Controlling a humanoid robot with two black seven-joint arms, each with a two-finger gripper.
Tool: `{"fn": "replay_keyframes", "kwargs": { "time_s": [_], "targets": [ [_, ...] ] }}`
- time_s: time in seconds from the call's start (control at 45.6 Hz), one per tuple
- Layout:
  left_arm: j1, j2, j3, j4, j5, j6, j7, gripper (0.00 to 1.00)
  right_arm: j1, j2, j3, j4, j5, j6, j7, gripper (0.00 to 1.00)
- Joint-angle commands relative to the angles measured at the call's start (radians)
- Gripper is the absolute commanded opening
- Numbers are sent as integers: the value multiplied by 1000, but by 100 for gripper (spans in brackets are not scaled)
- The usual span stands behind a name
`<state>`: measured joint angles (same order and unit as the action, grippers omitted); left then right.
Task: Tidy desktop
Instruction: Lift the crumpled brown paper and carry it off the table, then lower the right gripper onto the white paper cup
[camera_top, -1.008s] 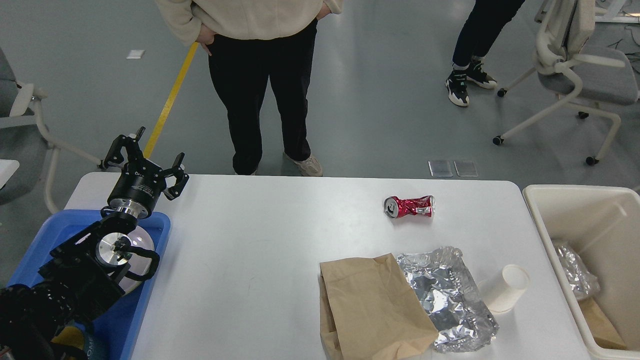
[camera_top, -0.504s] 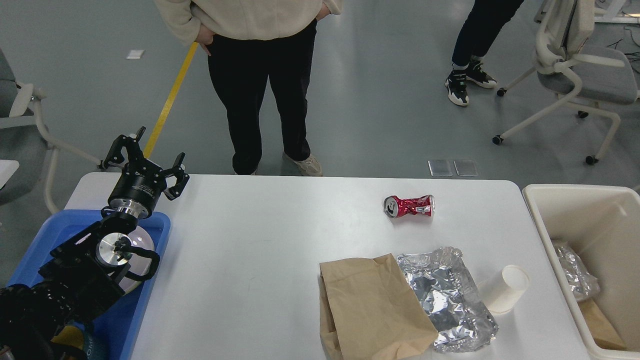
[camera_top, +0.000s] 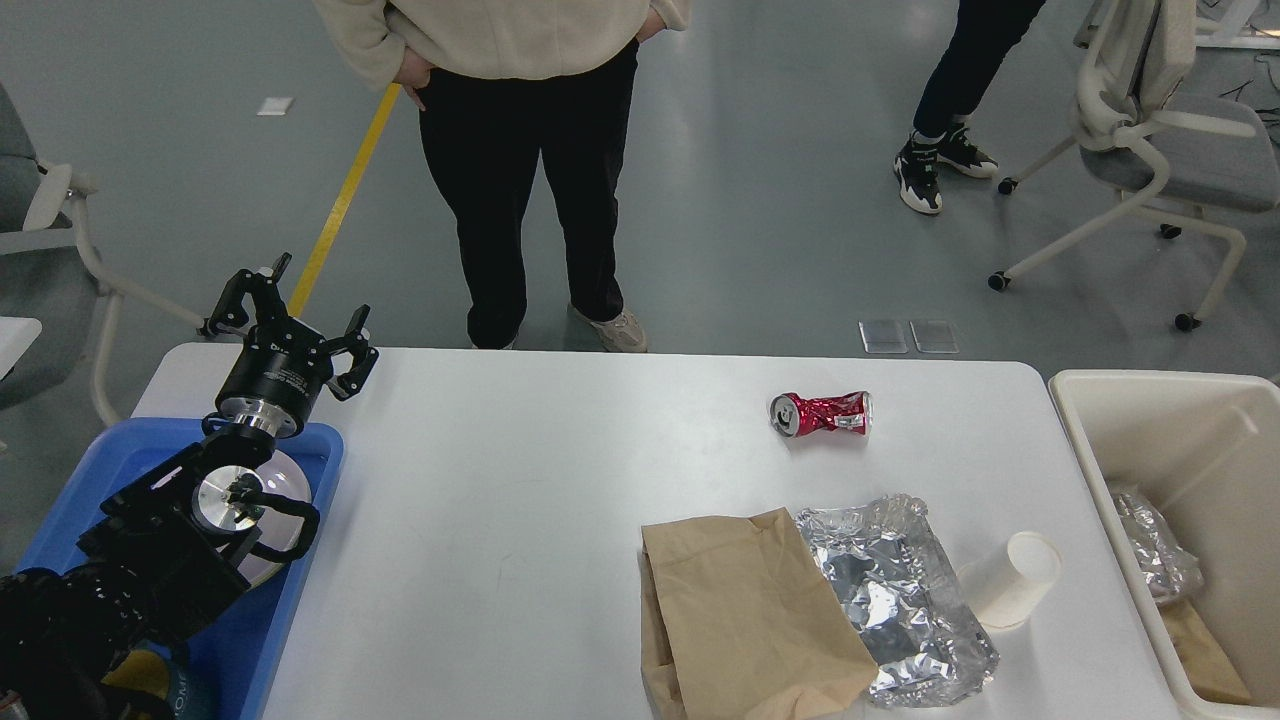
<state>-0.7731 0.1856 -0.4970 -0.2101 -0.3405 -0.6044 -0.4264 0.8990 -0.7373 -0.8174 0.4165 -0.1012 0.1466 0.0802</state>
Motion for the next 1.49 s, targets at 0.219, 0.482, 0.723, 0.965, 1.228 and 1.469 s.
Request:
{"fn": "replay_keyframes", "kwargs": {
  "time_s": [0.219, 0.482, 0.723, 0.965, 1.228, 1.469],
  "targets": [
    [0, 0, 0, 0, 0, 0, 0, 97, 283, -108, -144, 134, -18, 165, 1, 100],
    [0, 0, 0, 0, 0, 0, 0, 97, 584, -110, -377, 188, -20, 488, -4, 100],
    [0, 0, 0, 0, 0, 0, 0, 97, 876, -87, -497, 219, -61, 813, -11, 100],
    [0, 0, 0, 0, 0, 0, 0, 97, 1034, -11, -503, 307, -140, 813, -11, 100],
    [0, 0, 0, 0, 0, 0, 0, 97, 1060, 125, -496, 478, -129, 813, -11, 100],
    [0, 0, 0, 0, 0, 0, 0, 97, 1011, 274, -483, 502, -127, 813, -10, 100]
  ]
}}
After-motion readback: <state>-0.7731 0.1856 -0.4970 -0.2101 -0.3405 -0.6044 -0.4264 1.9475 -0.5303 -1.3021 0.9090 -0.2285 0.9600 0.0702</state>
